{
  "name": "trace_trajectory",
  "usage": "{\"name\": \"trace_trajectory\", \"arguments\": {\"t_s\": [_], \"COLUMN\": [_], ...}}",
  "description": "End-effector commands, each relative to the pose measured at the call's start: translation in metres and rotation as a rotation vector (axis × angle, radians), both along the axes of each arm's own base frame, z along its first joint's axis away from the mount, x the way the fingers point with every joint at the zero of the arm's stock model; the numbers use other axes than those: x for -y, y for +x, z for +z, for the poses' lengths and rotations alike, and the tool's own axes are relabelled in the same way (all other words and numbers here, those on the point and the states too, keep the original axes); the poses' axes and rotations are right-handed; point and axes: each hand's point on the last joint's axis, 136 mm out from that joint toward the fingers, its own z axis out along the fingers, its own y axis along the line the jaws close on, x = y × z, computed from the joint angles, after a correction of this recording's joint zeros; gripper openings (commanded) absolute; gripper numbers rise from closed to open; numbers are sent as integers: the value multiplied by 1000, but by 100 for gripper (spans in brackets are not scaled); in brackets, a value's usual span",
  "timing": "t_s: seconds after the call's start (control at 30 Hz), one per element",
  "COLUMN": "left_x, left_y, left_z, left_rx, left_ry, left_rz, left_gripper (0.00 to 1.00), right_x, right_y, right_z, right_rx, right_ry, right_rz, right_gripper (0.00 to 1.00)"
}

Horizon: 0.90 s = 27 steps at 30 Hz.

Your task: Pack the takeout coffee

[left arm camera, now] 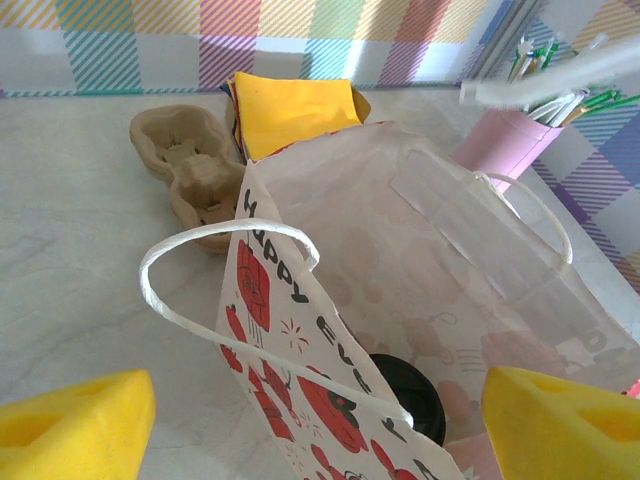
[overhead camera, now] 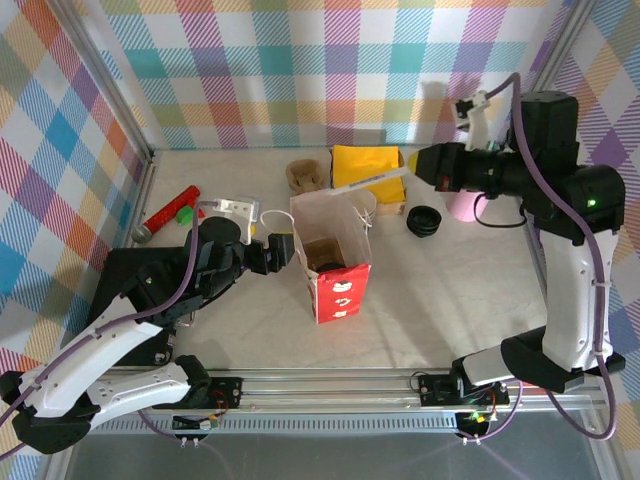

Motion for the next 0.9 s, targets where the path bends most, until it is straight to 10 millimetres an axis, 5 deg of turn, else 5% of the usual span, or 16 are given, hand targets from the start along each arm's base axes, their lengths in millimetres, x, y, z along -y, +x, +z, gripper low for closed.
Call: {"name": "trace_trajectory", "arguments": {"t_s": [0.0,0.33,0.6,0.73,0.87], "left_x": [-11,-14,-15,-16,-18], "left_y": [0,0,1,1,0], "left_z": [3,0,-4,-5,-5], "left_rx": [2,-7,-13,-16,-16], "left_ry": [-5,10,23,30,35], "left_rz": [40,48,58,61,66], "left_gripper": [84,84,84,84,84], "right_x": [-17,-39,-99,-113,-101], "right_y": [-11,-5,-5,-5,9], "right_z": [-15,-73,-103,-112,-102], "right_rx": [-64,-99,-118,-114,-30], "right_ry": [-32,-338,-389,-422,-464], "right_rz": [57,18,141,176,100], "right_gripper": [0,0,0,23,42]}}
